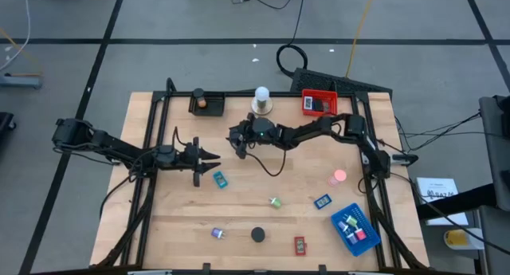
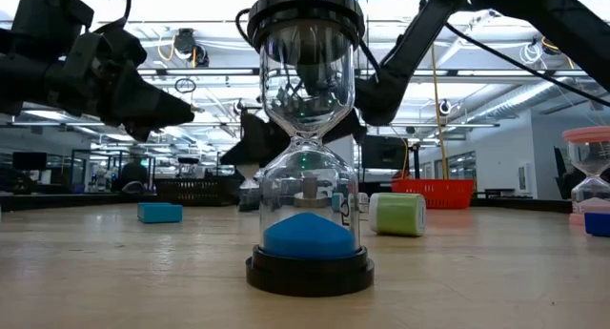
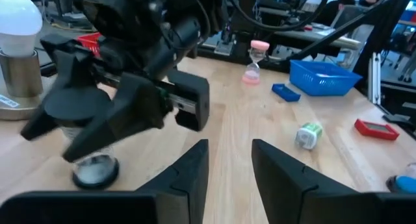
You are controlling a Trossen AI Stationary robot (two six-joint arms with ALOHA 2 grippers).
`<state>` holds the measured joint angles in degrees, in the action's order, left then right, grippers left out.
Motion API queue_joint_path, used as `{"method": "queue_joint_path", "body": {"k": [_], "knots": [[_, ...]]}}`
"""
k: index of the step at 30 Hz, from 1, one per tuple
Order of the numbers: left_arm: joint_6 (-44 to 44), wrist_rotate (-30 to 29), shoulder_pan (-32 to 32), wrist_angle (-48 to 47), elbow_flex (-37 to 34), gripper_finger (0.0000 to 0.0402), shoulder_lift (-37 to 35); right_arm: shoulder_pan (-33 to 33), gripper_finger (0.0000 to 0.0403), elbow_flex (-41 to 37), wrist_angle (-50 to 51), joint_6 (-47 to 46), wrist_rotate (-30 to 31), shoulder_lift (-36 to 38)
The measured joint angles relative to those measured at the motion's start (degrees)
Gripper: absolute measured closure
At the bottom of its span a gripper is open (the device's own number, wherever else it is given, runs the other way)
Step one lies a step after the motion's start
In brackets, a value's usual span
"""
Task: Pick & Place Office items
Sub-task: Put the white hourglass into the black bin
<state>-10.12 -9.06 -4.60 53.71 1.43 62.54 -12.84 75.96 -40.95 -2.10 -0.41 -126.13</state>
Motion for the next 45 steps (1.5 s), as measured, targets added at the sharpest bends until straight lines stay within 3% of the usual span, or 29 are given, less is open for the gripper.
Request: {"method": "queue_joint_path", "body": {"k": [3,12,24,29,34,39,45], "knots": [[0.1,0.0,0.0,0.1,0.0,0.0281,0.0,0.1,0.0203,0.1,0.1,0.0,0.3,0.4],[-2.3,0.0,0.0,0.1,0.0,0.0282,0.0,0.1,0.0121,0.1,0.8,-1.6,0.6,0.3],[-4.9,-1.6,0.0,0.4,0.0,0.0282,0.0,0.3,0.0119,0.0,8.5,0.0,0.6,10.2],[-7.0,-4.2,0.0,-0.9,2.1,0.0282,0.0,0.7,0.0167,-0.3,23.5,2.5,0.6,20.5],[-7.7,-4.8,0.5,-12.0,9.3,0.0282,0.0,1.3,0.0280,-9.7,29.2,5.0,0.6,31.3],[-8.1,-8.3,1.0,-32.7,20.4,0.0282,0.1,1.3,0.0391,-25.9,22.8,2.5,0.6,43.7],[-8.7,-11.8,2.2,-50.9,32.2,0.0321,0.0,1.3,0.0390,-45.5,5.9,-6.6,3.7,54.9]]}}
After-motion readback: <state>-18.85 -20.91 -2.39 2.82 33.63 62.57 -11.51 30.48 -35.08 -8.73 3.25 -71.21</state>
